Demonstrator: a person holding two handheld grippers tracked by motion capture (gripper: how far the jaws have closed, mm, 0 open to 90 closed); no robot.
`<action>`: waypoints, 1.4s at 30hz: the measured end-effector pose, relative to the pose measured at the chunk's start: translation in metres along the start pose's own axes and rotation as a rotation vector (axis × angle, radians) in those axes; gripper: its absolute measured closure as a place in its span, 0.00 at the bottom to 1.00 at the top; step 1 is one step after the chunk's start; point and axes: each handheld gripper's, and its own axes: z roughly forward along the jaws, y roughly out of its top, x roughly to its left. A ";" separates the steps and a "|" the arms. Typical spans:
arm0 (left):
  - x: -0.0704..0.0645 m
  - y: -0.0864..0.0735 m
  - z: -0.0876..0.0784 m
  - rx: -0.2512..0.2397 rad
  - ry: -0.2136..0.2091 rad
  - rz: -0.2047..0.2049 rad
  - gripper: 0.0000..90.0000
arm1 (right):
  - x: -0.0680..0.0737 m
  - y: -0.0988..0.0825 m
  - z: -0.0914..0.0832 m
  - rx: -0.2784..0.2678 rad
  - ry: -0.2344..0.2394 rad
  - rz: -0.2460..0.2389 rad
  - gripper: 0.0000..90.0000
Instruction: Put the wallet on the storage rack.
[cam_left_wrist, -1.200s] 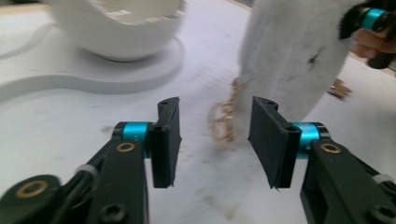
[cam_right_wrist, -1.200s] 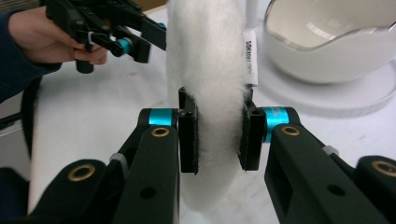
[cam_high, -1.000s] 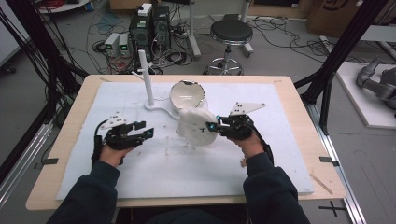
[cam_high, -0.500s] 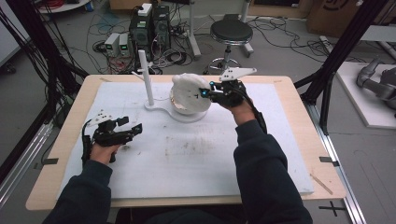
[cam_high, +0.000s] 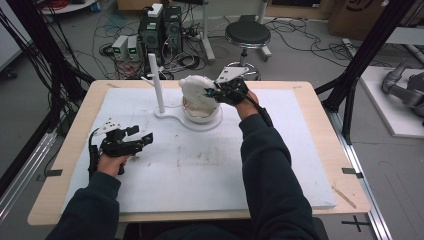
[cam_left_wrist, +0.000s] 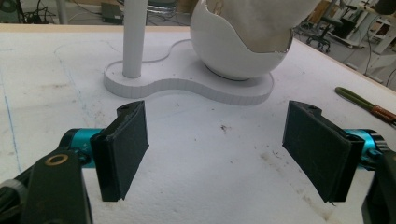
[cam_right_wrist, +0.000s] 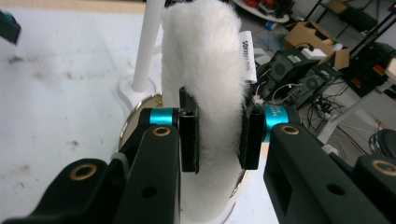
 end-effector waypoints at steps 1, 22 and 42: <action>0.000 0.000 0.000 0.002 -0.001 -0.002 0.25 | 0.000 0.000 0.000 0.000 0.000 0.000 0.83; 0.000 -0.001 0.000 0.009 -0.002 -0.019 0.25 | -0.001 -0.024 0.005 0.018 0.134 0.241 0.89; 0.000 0.002 -0.003 -0.034 0.015 0.018 0.18 | 0.008 -0.065 -0.042 0.023 0.033 0.392 0.43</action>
